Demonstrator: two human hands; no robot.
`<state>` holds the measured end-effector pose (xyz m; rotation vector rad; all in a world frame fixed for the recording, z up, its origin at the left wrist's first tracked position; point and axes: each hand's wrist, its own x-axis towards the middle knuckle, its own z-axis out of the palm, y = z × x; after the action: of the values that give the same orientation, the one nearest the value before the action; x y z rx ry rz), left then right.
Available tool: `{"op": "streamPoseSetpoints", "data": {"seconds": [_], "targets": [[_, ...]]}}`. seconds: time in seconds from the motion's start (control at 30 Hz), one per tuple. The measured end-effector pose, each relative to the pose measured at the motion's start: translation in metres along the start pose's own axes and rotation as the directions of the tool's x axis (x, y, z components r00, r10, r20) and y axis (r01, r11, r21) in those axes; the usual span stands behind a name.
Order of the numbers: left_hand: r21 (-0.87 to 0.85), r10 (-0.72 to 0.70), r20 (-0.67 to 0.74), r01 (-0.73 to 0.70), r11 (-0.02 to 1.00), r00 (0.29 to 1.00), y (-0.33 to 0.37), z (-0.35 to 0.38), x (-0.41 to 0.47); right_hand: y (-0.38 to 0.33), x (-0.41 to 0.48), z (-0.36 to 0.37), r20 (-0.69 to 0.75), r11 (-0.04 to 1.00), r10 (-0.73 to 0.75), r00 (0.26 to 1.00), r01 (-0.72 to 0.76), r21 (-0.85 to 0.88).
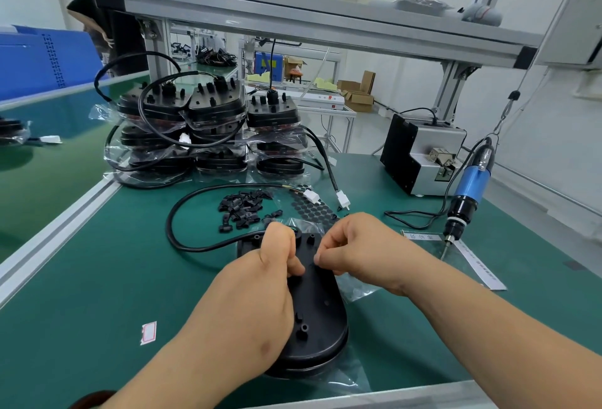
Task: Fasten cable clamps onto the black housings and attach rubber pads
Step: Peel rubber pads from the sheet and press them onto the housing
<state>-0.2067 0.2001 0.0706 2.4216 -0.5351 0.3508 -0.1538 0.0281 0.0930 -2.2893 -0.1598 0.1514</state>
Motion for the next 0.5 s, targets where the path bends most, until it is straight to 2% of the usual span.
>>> {"op": "streamPoseSetpoints", "data": {"seconds": [0.03, 0.1, 0.23, 0.4, 0.5], "targets": [[0.038, 0.025, -0.001, -0.025, 0.999, 1.0, 0.0, 0.0, 0.0, 0.0, -0.001, 0.0, 0.002, 1.0, -0.008, 1.0, 0.008, 0.006], [0.0, 0.074, -0.011, -0.074, 0.997, 0.997, -0.005, 0.004, 0.001, 0.001, -0.002, -0.001, 0.003, 1.0, -0.029, 1.0, 0.029, 0.001], [-0.076, 0.046, -0.037, -0.049, 0.996, 0.998, -0.013, 0.004, 0.002, 0.004, -0.003, 0.0, -0.004, 0.997, -0.072, 0.997, 0.072, -0.021], [-0.062, 0.081, -0.036, -0.083, 0.995, 0.996, -0.011, 0.005, 0.002, 0.008, -0.003, 0.004, -0.024, 0.988, -0.129, 0.991, 0.126, -0.086], [-0.005, 0.039, -0.004, -0.039, 0.999, 0.999, -0.004, 0.002, 0.001, 0.013, -0.003, 0.006, -0.024, 0.994, -0.104, 0.994, 0.104, 0.018]]}}
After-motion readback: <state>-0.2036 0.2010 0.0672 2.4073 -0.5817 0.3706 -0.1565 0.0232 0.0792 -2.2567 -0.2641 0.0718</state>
